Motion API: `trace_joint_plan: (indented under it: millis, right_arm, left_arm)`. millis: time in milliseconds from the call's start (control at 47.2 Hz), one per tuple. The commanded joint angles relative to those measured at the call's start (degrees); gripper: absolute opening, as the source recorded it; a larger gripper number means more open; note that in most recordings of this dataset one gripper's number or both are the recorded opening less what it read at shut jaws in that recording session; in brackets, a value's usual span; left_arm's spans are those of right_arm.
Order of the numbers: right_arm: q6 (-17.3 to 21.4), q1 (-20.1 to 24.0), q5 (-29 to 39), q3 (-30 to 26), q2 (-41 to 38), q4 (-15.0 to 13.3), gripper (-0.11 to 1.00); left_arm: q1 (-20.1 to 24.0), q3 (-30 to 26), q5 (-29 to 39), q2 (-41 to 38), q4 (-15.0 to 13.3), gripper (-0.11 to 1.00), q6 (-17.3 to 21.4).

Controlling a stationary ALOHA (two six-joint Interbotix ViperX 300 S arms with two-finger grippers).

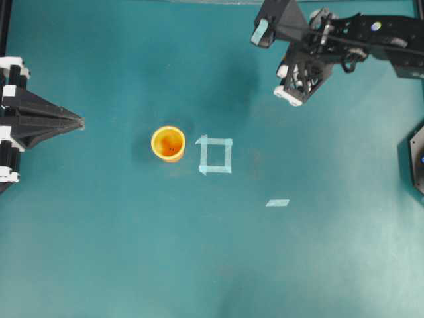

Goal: Lift the orange block with right arm.
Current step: 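Raise the right gripper holding the orange cube off the table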

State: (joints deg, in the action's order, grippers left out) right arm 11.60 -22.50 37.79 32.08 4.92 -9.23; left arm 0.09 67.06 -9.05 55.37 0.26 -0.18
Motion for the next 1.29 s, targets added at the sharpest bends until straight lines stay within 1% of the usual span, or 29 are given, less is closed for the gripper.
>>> trace_joint_plan:
  millis: [0, 297, 614, 953, 1271]
  right_arm:
    - [-0.2, -0.2, 1.9, -2.4, 3.0, -0.1, 0.4]
    - [0.0, -0.2, 8.3, -5.5, 6.4, -0.1, 0.41]
    - [0.0, -0.2, 13.7, -9.1, 9.1, -0.1, 0.4]
    - [0.0, -0.2, 17.1, -11.3, 10.1, -0.1, 0.4]
    - [0.1, -0.1, 17.5, -11.4, 10.2, 0.0, 0.4]
  left_arm:
    - [0.2, -1.8, 0.2, -0.5, 0.1, 0.01, 0.0]
    - [0.2, -1.8, 1.1, -0.5, 0.1, 0.01, 0.0]
    - [0.2, -1.8, 2.1, -0.5, 0.1, 0.01, 0.0]
    - [0.2, -1.8, 2.1, -0.5, 0.1, 0.01, -0.1]
    - [0.2, -1.8, 2.1, -0.5, 0.1, 0.01, -0.1]
